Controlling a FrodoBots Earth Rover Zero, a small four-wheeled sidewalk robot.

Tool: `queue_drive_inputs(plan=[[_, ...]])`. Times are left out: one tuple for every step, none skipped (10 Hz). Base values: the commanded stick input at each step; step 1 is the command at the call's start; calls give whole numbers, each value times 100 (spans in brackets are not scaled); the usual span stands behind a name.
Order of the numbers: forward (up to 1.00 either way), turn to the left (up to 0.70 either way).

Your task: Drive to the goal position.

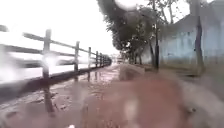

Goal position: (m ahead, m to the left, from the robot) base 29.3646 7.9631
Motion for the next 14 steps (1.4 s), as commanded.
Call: queue_drive_inputs(plan=[[100, -19], [100, -38], [100, -22], [100, 0], [100, 0], [100, 0], [100, 0], [100, 0], [100, 0], [100, 0], [100, 0], [100, 0], [100, 0], [100, 0]])
